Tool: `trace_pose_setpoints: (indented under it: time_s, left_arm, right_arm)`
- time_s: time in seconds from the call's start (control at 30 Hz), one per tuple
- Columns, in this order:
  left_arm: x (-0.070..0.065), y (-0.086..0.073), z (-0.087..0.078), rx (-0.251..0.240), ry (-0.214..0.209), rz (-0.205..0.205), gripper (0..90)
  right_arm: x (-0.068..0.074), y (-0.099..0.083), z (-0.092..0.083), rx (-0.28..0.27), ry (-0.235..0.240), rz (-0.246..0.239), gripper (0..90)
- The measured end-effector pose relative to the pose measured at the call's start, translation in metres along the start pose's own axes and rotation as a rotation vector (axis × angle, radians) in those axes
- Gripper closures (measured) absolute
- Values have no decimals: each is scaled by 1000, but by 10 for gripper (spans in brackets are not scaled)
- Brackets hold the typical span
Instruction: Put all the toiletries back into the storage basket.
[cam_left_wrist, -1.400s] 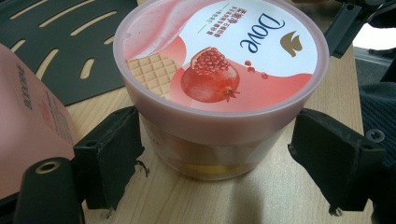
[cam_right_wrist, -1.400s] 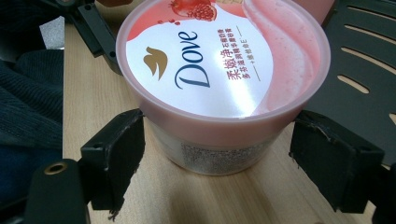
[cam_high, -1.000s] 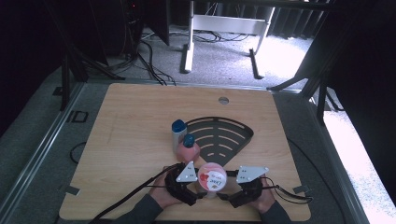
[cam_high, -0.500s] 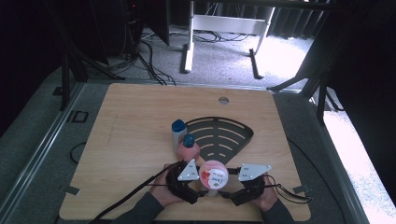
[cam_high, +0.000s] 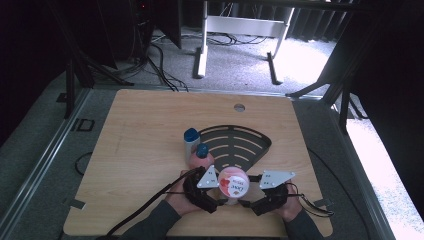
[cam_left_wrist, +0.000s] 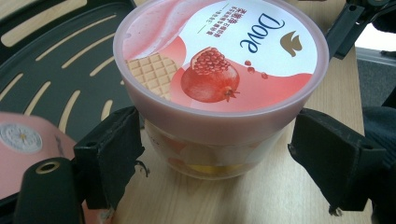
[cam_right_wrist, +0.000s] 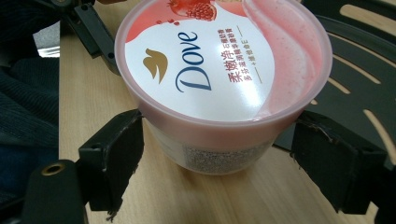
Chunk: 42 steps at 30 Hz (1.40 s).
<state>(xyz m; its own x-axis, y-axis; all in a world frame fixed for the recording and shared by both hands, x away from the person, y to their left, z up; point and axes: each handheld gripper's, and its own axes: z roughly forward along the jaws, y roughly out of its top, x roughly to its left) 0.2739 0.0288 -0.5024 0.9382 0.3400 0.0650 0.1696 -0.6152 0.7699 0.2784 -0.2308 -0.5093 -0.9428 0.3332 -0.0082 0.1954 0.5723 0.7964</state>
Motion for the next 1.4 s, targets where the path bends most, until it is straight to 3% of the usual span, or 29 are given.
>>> trace_pose_setpoints:
  time_s: [0.3, 0.77, 1.4]
  left_arm:
    - [2, 14, 9, 12, 6, 18, 167]
    - [7, 23, 15, 1, 7, -5, 161]
    - [9, 39, 24, 7, 56, -11, 147]
  right_arm:
    - [-9, -1, -9, 18, -14, 8, 163]
    - [-17, 2, -17, 16, -40, 6, 155]
    - [-31, 4, -24, 12, -59, 0, 142]
